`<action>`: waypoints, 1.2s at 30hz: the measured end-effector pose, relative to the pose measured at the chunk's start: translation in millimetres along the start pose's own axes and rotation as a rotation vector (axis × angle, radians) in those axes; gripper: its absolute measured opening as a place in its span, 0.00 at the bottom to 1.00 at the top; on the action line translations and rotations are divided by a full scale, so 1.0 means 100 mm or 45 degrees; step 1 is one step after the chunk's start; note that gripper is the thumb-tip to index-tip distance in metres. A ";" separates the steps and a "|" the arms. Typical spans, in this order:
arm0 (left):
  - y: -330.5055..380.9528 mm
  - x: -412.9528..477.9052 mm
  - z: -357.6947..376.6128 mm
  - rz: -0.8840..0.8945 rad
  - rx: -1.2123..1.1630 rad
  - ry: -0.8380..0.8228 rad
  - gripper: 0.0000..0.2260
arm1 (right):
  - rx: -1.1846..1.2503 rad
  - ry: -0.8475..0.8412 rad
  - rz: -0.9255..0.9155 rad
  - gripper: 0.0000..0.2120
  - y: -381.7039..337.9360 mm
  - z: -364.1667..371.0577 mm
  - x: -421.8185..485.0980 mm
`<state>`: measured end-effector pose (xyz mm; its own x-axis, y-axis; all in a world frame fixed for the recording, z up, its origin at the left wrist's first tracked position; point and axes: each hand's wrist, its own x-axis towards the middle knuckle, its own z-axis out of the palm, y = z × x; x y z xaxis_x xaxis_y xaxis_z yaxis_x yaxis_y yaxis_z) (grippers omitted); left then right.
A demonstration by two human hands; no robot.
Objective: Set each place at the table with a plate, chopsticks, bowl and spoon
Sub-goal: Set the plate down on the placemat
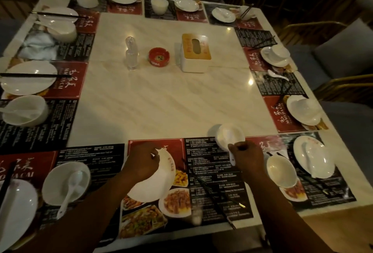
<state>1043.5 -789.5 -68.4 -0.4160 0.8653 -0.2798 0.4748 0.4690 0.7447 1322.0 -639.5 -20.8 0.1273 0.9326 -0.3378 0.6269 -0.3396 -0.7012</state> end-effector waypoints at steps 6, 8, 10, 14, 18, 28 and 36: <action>0.41 0.13 0.31 0.042 0.133 -0.011 0.07 | -0.091 -0.031 0.044 0.11 0.25 -0.06 0.38; 0.50 0.17 0.37 0.057 0.192 -0.010 0.06 | -0.149 -0.048 0.023 0.12 0.27 -0.08 0.43; 0.54 0.19 0.41 0.077 0.225 0.000 0.07 | -0.187 -0.066 -0.008 0.13 0.26 -0.10 0.49; 0.53 0.25 0.45 0.075 0.291 0.065 0.09 | -0.208 -0.115 -0.046 0.14 0.27 -0.13 0.63; 0.52 0.24 0.45 -0.050 0.228 0.150 0.12 | -0.204 -0.204 -0.042 0.19 0.43 -0.07 0.83; 0.08 0.11 0.04 -0.180 0.333 0.244 0.16 | -0.459 -0.142 -0.739 0.08 -0.11 0.07 0.31; -0.24 0.19 -0.16 0.003 0.570 0.021 0.19 | -0.566 -0.980 -0.271 0.11 0.13 1.05 -0.76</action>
<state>1011.6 -787.2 -82.1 -0.4252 0.8651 -0.2661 0.7633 0.5007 0.4083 1239.6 -727.8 -69.6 -0.4725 0.5767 -0.6664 0.8370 0.0569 -0.5442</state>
